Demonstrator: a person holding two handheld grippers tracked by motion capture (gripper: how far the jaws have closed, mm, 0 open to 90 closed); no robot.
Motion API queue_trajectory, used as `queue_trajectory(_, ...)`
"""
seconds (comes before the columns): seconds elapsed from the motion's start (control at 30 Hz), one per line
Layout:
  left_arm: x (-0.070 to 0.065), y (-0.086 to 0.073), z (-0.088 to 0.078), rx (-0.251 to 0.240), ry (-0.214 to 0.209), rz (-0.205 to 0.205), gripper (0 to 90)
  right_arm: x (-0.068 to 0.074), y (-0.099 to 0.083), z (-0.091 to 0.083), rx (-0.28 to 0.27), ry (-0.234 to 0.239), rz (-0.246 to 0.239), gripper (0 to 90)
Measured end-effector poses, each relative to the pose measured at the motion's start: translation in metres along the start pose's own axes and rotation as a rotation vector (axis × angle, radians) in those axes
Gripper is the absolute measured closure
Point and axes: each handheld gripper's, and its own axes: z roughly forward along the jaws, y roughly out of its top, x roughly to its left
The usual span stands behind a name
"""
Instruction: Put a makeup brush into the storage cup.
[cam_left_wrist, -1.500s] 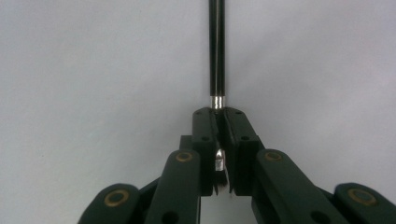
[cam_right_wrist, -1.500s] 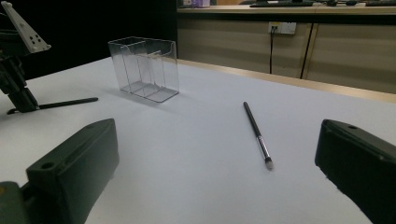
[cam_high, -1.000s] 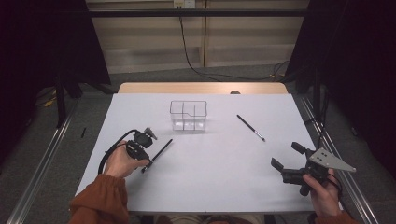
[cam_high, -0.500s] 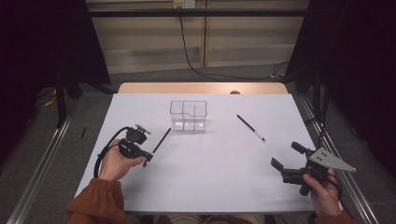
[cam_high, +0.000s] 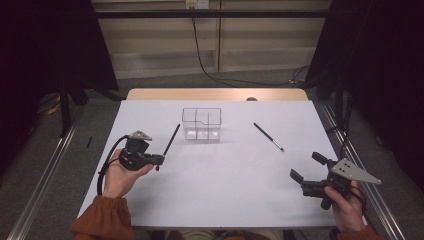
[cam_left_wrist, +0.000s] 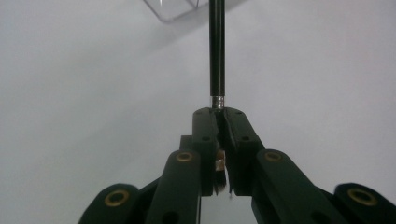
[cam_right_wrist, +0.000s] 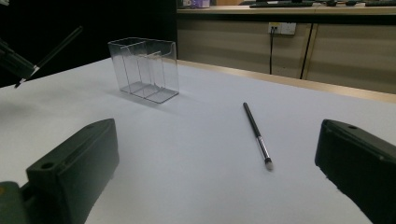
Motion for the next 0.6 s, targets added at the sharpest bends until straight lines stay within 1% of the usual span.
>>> queue_trajectory(0.03, 0.000, 0.000, -0.002, -0.016, -0.003, -0.001, 83.9, 0.000, 0.000, 0.000, 0.002, 0.001, -0.004, 0.0)
queue_trajectory(0.07, 0.000, 0.000, -0.002, -0.016, -0.003, -0.001, 83.9, -0.001, 0.000, 0.000, 0.004, 0.001, -0.006, 0.0)
queue_trajectory(0.17, -0.002, -0.001, -0.007, -0.078, -0.012, 0.037, 83.9, 0.000, 0.000, 0.000, 0.002, 0.000, -0.007, 0.0)
queue_trajectory(0.27, -0.004, -0.003, -0.009, -0.120, -0.011, 0.052, 83.9, 0.000, 0.000, 0.000, 0.003, 0.000, -0.003, 0.0)
queue_trajectory(0.33, -0.004, -0.005, -0.009, -0.142, -0.023, 0.045, 83.9, 0.000, 0.000, 0.000, 0.003, 0.001, -0.005, 0.0)
queue_trajectory(0.4, -0.003, -0.007, -0.009, -0.170, -0.020, 0.052, 83.9, 0.000, 0.000, 0.000, 0.001, 0.001, 0.001, 0.0)
queue_trajectory(0.43, -0.003, -0.008, -0.009, -0.177, -0.025, 0.047, 83.9, 0.000, 0.000, 0.000, 0.000, 0.001, 0.000, 0.0)
queue_trajectory(0.47, -0.002, -0.009, -0.009, -0.197, -0.018, 0.047, 83.9, 0.000, 0.000, 0.000, -0.001, 0.001, 0.000, 0.0)
queue_trajectory(0.5, -0.002, -0.010, -0.009, -0.215, -0.023, 0.041, 83.9, 0.000, 0.000, 0.000, -0.001, 0.001, 0.000, 0.0)
queue_trajectory(0.53, -0.003, -0.011, -0.010, -0.251, -0.017, 0.054, 83.8, 0.000, 0.000, 0.000, -0.001, 0.002, 0.001, 0.0)
queue_trajectory(0.6, -0.003, -0.012, -0.011, -0.282, -0.037, 0.039, 83.8, 0.000, 0.000, 0.000, -0.002, 0.003, 0.000, 0.0)
